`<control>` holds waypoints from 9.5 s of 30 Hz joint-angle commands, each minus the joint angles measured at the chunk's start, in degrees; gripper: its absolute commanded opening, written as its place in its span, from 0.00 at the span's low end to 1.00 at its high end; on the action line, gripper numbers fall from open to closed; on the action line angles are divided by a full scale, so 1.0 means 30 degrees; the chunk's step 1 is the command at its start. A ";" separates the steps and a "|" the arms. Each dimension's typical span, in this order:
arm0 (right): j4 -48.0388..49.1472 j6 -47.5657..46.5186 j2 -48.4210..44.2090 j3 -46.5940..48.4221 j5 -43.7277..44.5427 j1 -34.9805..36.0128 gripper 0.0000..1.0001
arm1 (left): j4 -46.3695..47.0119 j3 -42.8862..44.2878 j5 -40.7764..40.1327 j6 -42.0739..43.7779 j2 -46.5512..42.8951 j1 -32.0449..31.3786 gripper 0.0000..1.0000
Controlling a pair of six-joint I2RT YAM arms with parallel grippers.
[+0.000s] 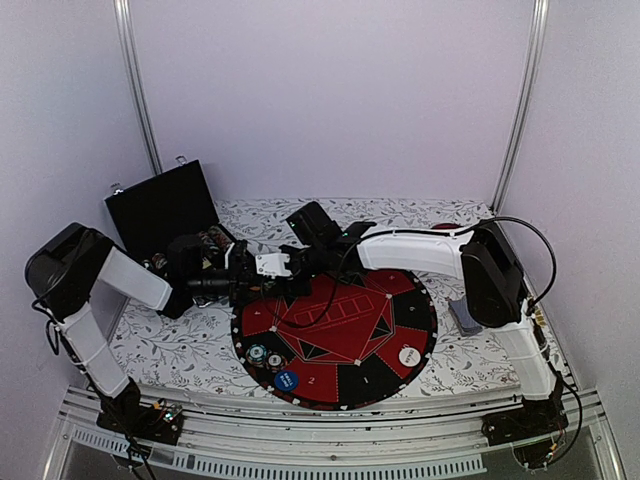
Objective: Distribute texas hold em gaming equipment
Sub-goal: Pass from the left arm to the right, then place the poker chips pile in the big blind area, then adjust the poker chips pile in the big blind area.
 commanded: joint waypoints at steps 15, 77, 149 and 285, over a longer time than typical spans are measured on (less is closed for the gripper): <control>-0.0031 0.3266 0.3914 0.2530 -0.0396 -0.0305 0.02 | 0.1356 0.1949 -0.0281 0.0829 0.5428 0.1572 0.32; -0.3429 0.2262 0.8041 0.7102 0.3685 -0.1246 0.01 | -0.8544 0.0396 -0.4972 0.7106 -0.2929 0.4354 0.63; -0.6114 0.3774 0.9130 0.8621 0.3470 -0.0645 0.44 | -0.9676 0.0465 -0.4856 0.8151 -0.3835 0.5119 0.65; -0.0074 1.1596 -1.1225 -1.0100 0.5173 -0.2791 0.99 | -2.7832 1.7542 -1.4263 2.3972 0.7682 -0.3515 0.70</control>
